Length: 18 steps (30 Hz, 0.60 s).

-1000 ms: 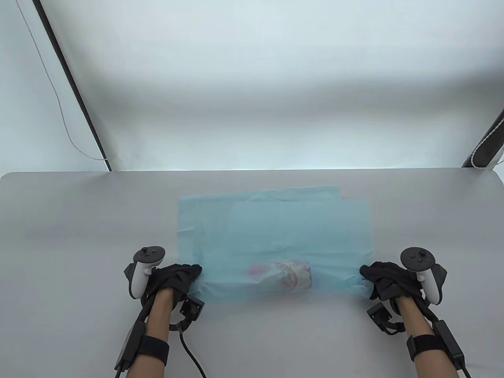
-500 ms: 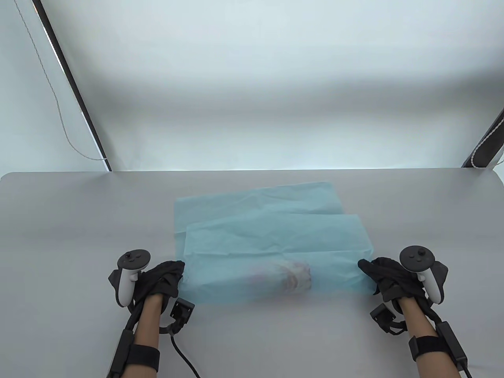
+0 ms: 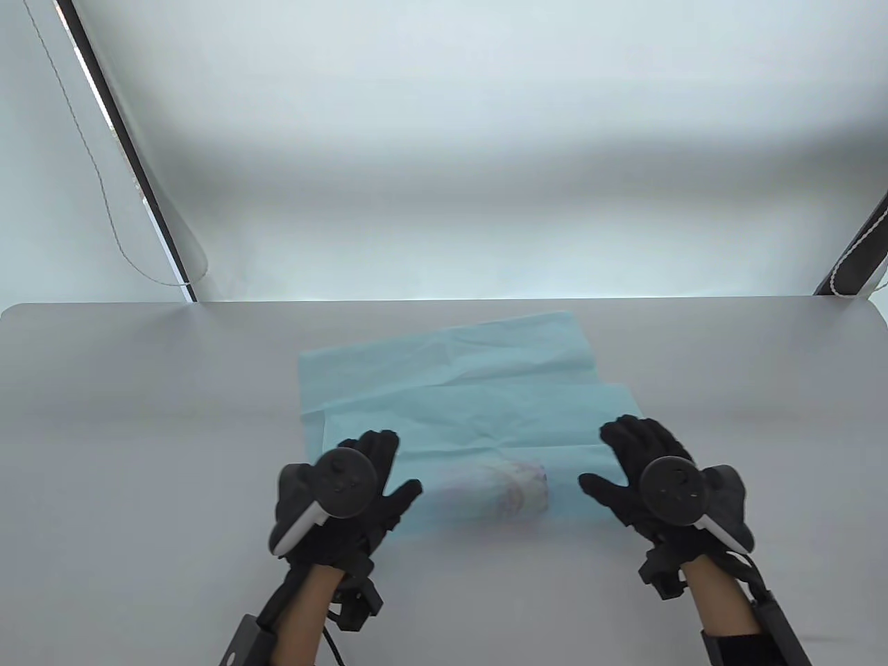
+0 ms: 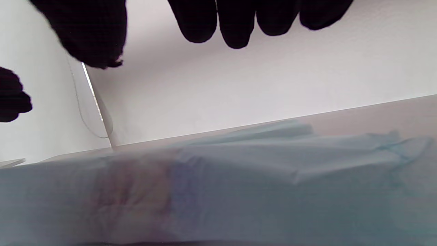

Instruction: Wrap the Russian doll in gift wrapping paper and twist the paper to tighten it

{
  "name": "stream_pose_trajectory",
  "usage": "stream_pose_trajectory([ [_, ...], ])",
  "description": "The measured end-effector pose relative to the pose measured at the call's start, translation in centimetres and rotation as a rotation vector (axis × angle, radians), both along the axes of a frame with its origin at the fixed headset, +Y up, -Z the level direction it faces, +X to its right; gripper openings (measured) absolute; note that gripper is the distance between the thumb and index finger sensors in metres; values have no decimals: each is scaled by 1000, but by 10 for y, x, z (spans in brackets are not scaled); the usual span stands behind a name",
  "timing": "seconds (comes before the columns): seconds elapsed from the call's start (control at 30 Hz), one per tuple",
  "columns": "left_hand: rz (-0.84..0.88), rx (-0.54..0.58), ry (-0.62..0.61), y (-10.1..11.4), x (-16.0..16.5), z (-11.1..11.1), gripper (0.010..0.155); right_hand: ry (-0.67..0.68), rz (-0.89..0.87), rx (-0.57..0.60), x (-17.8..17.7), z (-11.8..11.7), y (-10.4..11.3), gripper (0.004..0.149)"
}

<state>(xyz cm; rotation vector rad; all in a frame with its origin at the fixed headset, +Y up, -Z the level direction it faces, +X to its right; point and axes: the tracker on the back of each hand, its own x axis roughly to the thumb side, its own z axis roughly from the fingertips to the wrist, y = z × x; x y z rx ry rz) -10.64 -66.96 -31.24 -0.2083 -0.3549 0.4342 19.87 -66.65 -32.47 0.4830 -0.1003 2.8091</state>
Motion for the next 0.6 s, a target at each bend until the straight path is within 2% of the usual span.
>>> stream_pose_trajectory([
  [0.13, -113, 19, -76, -20, 51, -2, 85, 99, 136, -58, -56, -10, -24, 86],
  [0.2, -187, 17, -81, -31, 63, -6, 90, 111, 209, -106, -72, -18, -38, 93],
  [0.33, -272, -3, -66, -53, 65, -13, 99, 147, 339, -142, -86, -32, -63, 107],
  [0.4, -337, -54, -77, -64, 62, -15, 102, 162, 395, -143, -90, -37, -74, 113],
  [0.5, -389, -82, -67, -73, 61, -15, 104, 172, 432, -80, -94, -41, -78, 111],
  [0.6, -472, -86, -42, -75, 64, -15, 105, 195, 453, -66, -99, -43, -78, 109],
])
